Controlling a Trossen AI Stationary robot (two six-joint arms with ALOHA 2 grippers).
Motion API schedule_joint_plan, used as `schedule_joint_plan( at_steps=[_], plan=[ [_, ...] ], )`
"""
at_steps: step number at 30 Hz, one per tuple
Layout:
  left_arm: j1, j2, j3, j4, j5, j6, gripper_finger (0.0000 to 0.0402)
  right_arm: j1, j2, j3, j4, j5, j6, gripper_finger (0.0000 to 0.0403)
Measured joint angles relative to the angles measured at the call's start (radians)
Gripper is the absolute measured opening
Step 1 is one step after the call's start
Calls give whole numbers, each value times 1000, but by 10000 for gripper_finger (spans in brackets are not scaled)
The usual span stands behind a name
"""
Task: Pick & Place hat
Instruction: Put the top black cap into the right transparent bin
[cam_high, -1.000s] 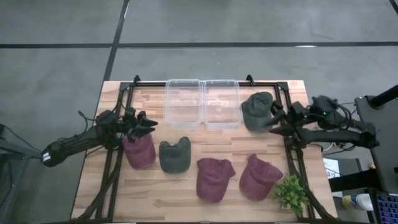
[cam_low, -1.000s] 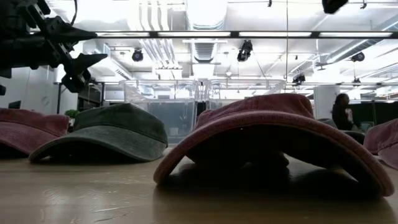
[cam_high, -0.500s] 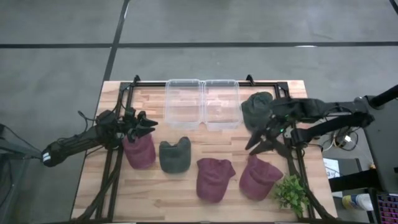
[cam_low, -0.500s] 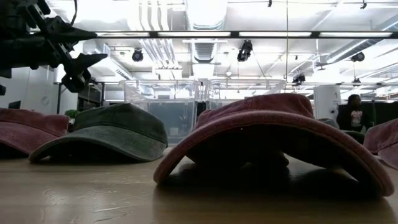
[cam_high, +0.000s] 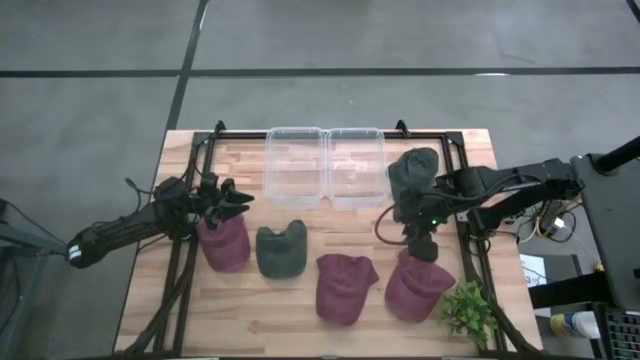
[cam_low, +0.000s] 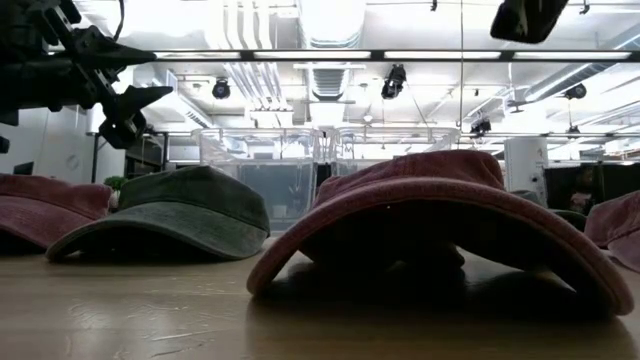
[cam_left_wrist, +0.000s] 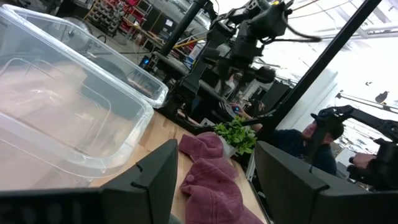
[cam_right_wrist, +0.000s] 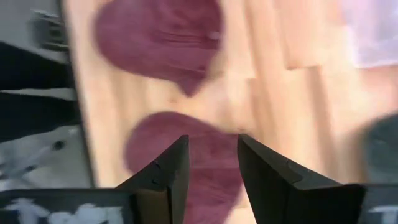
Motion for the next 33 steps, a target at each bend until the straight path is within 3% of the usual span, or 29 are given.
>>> schedule_joint_plan(
  at_steps=[9, 26, 33],
  plan=[
    [0, 0, 0, 0, 0, 0, 206, 0, -37, -99, -73, 231, 49, 130],
    [0, 0, 0, 0, 0, 0, 206, 0, -48, -260, -68, 170, -18, 130],
    [0, 0, 0, 0, 0, 0, 206, -1, -47, -312, -70, 191, 59, 130]
  ],
)
